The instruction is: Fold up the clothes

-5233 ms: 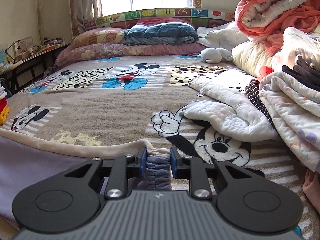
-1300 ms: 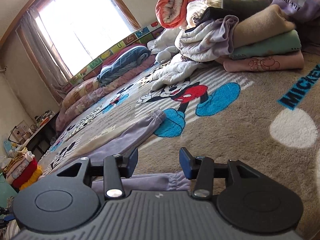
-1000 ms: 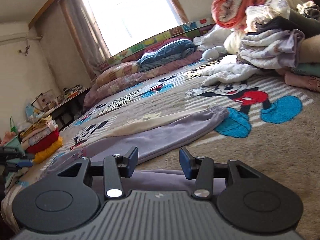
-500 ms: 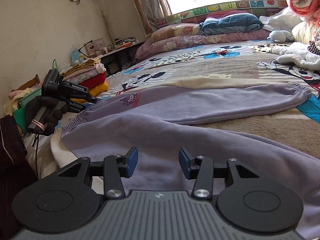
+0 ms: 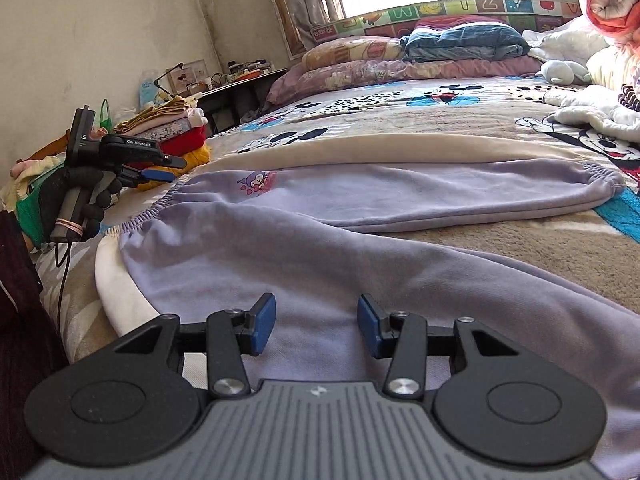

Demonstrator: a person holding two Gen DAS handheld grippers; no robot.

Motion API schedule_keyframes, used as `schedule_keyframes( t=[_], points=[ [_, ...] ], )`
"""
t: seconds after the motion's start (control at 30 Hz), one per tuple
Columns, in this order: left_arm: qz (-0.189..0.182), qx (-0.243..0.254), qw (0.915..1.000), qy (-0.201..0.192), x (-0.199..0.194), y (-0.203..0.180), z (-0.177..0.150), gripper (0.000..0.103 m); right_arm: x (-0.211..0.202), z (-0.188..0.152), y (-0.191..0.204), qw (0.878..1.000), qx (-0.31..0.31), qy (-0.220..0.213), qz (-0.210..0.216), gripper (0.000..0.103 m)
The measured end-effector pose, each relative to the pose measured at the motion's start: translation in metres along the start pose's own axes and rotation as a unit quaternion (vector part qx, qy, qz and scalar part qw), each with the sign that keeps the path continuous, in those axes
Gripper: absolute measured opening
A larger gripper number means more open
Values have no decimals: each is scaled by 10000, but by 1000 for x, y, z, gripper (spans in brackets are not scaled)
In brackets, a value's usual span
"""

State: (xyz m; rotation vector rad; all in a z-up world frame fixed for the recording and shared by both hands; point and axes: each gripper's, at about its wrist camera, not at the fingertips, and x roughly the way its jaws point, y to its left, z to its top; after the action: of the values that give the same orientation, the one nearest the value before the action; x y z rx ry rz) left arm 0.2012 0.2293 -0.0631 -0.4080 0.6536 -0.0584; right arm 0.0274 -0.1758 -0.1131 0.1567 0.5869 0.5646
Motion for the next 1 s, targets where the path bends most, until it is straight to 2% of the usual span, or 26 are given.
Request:
schedule_keyframes(
  t=[0.1, 0.2, 0.23, 0.27, 0.33, 0.43, 0.5, 0.6, 0.63, 0.7, 0.8, 0.87, 1.0],
  points=[
    [-226, -245, 9989, 334, 6, 2, 0, 41, -2, 1, 6, 9999, -124, -40, 84, 46],
    [-617, -614, 9930, 804, 24, 9, -8, 40, -4, 1, 16, 9992, -322, -39, 221, 46],
    [-633, -519, 9934, 798, 26, 5, -10, 23, -3, 1, 19, 9989, -374, -27, 268, 46],
    [-610, -396, 9946, 740, 26, 1, -11, 21, -3, 0, 22, 9985, -434, 3, 328, 46],
    [-402, -27, 9985, 379, 18, -11, -8, 13, -1, -2, 29, 9973, -592, 124, 421, 46],
    [-253, 308, 9992, -11, 8, -16, -1, 13, 5, -4, 38, 9944, -859, 350, 513, 47],
    [-13, 288, 9994, 181, 21, -9, -4, 15, 6, -8, 46, 9913, -1065, 466, 612, 48],
    [349, 356, 9982, 341, 31, -5, -8, 32, 5, -11, 56, 9881, -1300, 541, 624, 48],
    [460, 404, 9975, 356, 33, -5, -9, 40, 4, -11, 57, 9876, -1334, 546, 628, 48],
    [527, 495, 9972, 201, 25, -8, -10, 46, 1, -12, 61, 9870, -1393, 527, 603, 47],
    [498, 713, 9961, -138, 5, -19, -11, 46, -3, -12, 67, 9857, -1509, 460, 599, 47],
    [447, 981, 9937, -315, -11, -32, -15, 42, -6, -12, 74, 9835, -1679, 378, 560, 47],
    [387, 1617, 9855, -349, -44, -60, -36, 42, -7, -11, 97, 9752, -2127, 247, 563, 47]
  ],
)
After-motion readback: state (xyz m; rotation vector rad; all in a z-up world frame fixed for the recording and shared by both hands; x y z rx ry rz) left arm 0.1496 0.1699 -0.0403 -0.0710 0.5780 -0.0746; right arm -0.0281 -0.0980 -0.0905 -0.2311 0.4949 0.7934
